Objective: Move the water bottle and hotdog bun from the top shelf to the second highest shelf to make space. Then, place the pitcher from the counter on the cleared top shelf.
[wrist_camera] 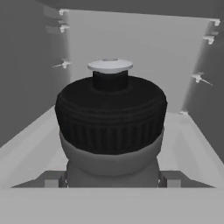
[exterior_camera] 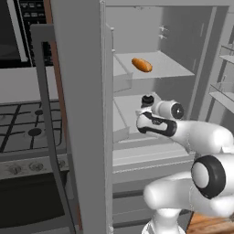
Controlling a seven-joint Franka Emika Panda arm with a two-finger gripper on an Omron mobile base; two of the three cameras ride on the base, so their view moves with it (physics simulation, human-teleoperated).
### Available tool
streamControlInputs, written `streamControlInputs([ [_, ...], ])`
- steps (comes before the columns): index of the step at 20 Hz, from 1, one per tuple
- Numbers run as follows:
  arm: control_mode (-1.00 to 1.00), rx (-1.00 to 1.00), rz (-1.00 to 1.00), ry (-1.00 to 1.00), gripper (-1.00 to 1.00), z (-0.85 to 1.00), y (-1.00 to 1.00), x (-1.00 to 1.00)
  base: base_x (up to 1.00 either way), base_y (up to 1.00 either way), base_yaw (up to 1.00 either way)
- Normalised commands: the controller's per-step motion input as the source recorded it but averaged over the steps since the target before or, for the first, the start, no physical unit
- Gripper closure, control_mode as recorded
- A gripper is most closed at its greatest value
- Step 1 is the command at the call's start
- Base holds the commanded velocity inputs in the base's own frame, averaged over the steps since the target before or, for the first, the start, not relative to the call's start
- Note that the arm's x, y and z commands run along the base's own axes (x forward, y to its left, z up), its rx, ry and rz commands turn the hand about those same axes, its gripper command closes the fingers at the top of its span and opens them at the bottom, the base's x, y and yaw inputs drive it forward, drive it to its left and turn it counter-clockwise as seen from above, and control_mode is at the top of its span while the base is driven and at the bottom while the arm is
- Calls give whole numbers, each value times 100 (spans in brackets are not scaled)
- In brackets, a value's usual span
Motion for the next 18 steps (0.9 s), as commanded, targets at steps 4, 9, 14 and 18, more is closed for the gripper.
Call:
streamControlInputs([
  [4, -100, 0, 0, 0, 100, -27, 0, 42, 0, 0, 0],
  [9, -100, 0, 0, 0, 100, -20, 0, 45, 0, 0, 0],
  [14, -100, 0, 0, 0, 100, -23, 0, 42, 0, 0, 0],
  [18, -100, 0, 0, 0, 100, -23, 0, 41, 0, 0, 0],
])
